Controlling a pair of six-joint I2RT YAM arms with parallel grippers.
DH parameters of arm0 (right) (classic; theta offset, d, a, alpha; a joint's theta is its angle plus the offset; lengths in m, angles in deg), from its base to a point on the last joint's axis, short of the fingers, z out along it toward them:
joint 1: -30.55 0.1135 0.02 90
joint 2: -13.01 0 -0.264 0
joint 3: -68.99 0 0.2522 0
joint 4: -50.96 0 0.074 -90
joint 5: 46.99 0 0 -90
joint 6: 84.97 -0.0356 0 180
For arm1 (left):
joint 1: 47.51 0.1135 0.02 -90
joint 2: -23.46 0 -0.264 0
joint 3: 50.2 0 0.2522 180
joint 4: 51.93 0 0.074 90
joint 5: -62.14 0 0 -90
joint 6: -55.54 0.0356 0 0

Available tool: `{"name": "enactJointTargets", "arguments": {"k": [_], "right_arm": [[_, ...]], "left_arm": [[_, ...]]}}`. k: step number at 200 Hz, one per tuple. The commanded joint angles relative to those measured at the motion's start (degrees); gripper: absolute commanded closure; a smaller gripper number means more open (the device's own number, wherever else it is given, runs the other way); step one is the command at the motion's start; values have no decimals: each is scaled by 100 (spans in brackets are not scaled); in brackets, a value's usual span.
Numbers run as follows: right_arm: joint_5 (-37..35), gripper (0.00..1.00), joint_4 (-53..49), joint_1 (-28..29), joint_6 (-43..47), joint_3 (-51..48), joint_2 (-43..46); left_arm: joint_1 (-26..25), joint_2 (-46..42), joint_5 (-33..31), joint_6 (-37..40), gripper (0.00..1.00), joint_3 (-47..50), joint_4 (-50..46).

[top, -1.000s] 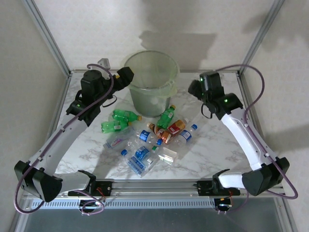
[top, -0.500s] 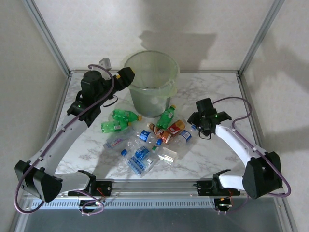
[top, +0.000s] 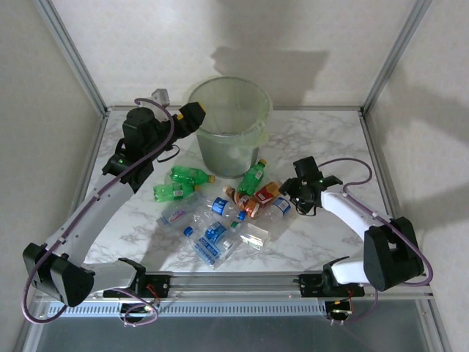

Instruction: Put the plastic bottles in the bin

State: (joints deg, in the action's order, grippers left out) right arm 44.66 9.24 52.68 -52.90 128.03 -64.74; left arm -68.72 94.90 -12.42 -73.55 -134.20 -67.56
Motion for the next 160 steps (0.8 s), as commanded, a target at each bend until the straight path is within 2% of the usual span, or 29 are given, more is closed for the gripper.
{"name": "enactJointTargets", "arguments": {"k": [1,92,160], "right_arm": [[59,33,103,2,-139,-131,-83],[141,30,514,7,10,-265,-577],[-107,42,568,-5,71,-317,-759]], "left_arm": [[43,-25,140,-37,16,62,205],[43,10,202,-47,16,113,231],[45,10,212,-37,16,173,213]]}}
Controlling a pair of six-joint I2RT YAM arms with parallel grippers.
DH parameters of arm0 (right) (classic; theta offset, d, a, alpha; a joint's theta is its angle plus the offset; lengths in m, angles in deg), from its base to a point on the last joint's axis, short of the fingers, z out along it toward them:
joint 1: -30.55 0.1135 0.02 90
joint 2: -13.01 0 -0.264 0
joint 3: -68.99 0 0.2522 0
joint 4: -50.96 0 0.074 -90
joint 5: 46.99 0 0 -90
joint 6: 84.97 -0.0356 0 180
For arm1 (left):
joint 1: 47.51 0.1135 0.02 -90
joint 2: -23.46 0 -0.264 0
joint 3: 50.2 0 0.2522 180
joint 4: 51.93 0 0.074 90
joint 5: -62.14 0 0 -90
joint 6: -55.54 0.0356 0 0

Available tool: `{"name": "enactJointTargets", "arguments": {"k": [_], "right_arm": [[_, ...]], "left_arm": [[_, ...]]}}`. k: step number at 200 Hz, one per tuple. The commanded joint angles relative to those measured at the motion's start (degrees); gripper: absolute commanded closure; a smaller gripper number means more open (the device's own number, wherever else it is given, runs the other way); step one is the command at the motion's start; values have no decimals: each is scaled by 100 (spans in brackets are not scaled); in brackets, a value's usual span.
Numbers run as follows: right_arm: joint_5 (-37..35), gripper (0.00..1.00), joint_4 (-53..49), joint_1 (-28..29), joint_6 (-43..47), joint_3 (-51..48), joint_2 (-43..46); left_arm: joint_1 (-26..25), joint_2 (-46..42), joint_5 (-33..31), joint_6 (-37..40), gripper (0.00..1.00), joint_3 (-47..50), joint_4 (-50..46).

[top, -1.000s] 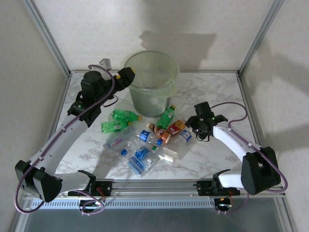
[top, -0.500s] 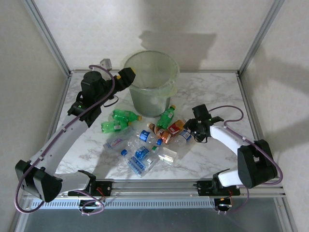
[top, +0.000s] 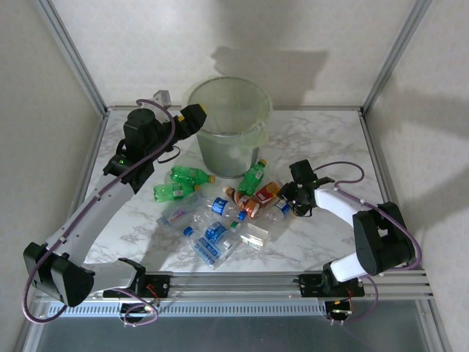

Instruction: Put the plastic bottles in the bin

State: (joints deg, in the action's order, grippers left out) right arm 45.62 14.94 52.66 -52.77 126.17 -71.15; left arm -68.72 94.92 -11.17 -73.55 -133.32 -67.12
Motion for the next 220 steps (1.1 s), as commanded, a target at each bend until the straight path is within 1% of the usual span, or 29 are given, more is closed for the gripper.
{"name": "enactJointTargets", "arguments": {"k": [1,39,79,110,136,155,186,203,220], "right_arm": [[-210,42,-4,-4,58,-131,-118],[-311,50,-66,-5,91,-124,61],[-593,54,-320,0,244,109,817],[-847,55,-595,-5,523,691,1498],[-847,57,-546,-5,878,1372,1892],[-597,57,-263,-5,1149,1840,2108],[297,57,545,10,1544,2385,2275],[772,57,947,13,1557,2635,2257],[1237,57,1553,13,1366,2705,2250]], "left_arm": [[46,8,88,-37,16,87,170],[45,-9,89,-28,16,98,152],[45,-27,122,-6,15,22,130],[44,-51,302,-18,12,-99,190],[44,-44,722,-118,9,-145,445],[24,-36,1056,-203,8,-156,668],[-151,-3,1718,-278,2,-135,1090],[-339,66,2042,-381,1,-100,1356],[-523,169,2416,-631,1,-11,1823]]}}
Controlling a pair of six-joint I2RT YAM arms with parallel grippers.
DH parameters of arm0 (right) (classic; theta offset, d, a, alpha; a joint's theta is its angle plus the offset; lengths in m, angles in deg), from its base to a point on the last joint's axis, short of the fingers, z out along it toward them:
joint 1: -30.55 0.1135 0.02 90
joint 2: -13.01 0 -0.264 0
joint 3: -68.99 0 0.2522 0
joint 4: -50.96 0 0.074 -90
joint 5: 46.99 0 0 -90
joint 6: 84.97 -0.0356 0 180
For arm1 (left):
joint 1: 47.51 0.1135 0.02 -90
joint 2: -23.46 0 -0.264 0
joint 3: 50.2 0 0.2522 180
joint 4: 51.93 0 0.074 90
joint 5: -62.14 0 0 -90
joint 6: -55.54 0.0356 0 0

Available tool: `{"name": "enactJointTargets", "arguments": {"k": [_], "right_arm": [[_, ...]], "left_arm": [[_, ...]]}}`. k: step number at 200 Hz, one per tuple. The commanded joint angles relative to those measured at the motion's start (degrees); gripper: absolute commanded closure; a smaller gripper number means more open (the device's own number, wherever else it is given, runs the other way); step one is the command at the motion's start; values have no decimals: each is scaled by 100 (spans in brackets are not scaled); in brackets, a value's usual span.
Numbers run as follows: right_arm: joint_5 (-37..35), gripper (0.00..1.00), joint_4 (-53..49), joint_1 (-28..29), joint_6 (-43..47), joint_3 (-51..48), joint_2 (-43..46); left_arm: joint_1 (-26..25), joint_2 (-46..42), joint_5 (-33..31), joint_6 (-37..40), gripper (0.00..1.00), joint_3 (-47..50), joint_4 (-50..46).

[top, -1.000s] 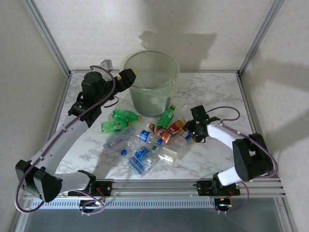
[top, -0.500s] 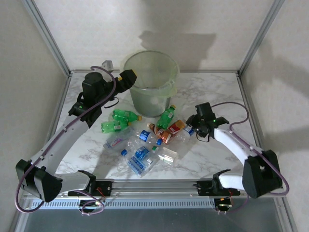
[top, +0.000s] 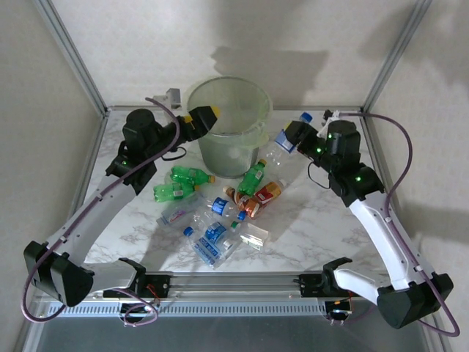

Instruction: Put the plastic bottles in the bin

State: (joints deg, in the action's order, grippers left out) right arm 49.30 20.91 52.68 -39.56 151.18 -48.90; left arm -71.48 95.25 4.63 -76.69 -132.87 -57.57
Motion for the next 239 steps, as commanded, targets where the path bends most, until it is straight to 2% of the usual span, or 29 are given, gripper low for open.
{"name": "enactJointTargets", "arguments": {"k": [1,46,113,167,188,239], "right_arm": [[894,57,999,11,34,201,23],[1684,56,2137,151,-400,430,-273],[1936,55,2692,640,-435,835,-682],[1929,55,2894,782,-480,934,-855],[1898,55,2943,845,-506,922,-894],[1844,54,2991,934,-559,879,-961]], "left_arm": [[-257,139,855,-331,1,-51,898],[-688,299,1322,-649,0,46,1717],[-951,492,1429,-260,0,-141,1257],[-1005,502,1633,-326,1,-139,1503],[-1022,498,1686,-397,3,-102,1674],[-1031,520,1770,-428,18,-114,1833]]}}
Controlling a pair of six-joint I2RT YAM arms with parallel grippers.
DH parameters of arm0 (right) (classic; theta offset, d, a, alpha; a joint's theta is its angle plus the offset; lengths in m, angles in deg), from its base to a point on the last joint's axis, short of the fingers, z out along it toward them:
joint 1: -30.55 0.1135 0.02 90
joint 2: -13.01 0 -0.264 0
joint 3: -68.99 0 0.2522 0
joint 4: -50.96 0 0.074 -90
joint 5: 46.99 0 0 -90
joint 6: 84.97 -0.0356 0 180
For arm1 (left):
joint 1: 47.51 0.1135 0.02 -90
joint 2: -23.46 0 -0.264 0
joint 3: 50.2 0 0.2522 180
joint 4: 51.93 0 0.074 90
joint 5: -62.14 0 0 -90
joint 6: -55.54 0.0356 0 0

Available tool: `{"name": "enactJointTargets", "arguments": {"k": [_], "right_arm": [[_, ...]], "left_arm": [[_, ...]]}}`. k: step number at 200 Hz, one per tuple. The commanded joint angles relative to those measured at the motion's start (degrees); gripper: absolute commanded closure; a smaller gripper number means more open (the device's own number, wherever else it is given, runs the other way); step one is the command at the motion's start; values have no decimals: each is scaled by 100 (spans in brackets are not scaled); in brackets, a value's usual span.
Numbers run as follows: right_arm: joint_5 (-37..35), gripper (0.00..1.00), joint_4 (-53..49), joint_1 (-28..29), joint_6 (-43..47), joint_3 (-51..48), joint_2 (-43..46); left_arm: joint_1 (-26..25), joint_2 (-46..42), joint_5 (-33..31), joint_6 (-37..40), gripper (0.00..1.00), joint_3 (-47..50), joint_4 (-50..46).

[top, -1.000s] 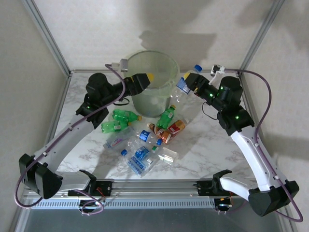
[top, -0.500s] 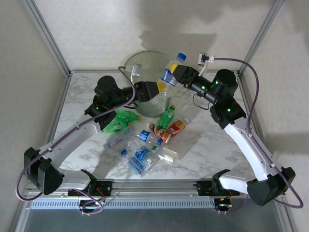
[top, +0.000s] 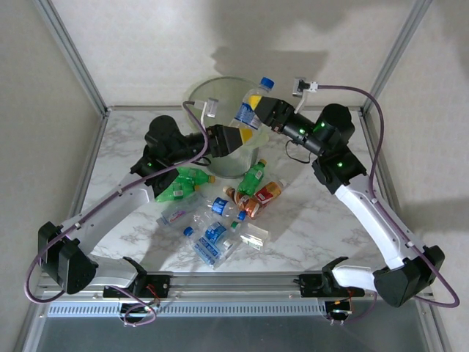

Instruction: Put the plastic bottles in the bin

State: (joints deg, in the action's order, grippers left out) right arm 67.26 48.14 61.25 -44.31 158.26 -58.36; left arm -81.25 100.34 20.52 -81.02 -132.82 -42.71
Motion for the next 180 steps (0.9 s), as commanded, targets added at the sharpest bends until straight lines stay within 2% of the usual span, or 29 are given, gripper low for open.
{"name": "enactJointTargets", "arguments": {"k": [1,65,86,98,126,150,180], "right_arm": [[42,54,268,77,-84,168,-11],[-100,52,146,79,-45,140,31],[-150,49,95,83,-32,147,44],[-197,43,26,77,7,174,48],[-535,20,-318,77,105,185,131],[-910,13,-969,79,318,338,179],[-938,5,-1739,77,534,753,61]], "left_arm": [[-54,11,176,6,18,-123,347],[-45,-33,-162,572,32,-271,-233],[-38,-42,-257,730,34,-303,-378],[-37,-59,-365,846,35,-303,-475],[6,-159,-778,1248,35,-342,-922],[7,-238,-1452,1968,35,-543,-1707],[-41,-386,-2355,2738,37,-734,-2358]]}}
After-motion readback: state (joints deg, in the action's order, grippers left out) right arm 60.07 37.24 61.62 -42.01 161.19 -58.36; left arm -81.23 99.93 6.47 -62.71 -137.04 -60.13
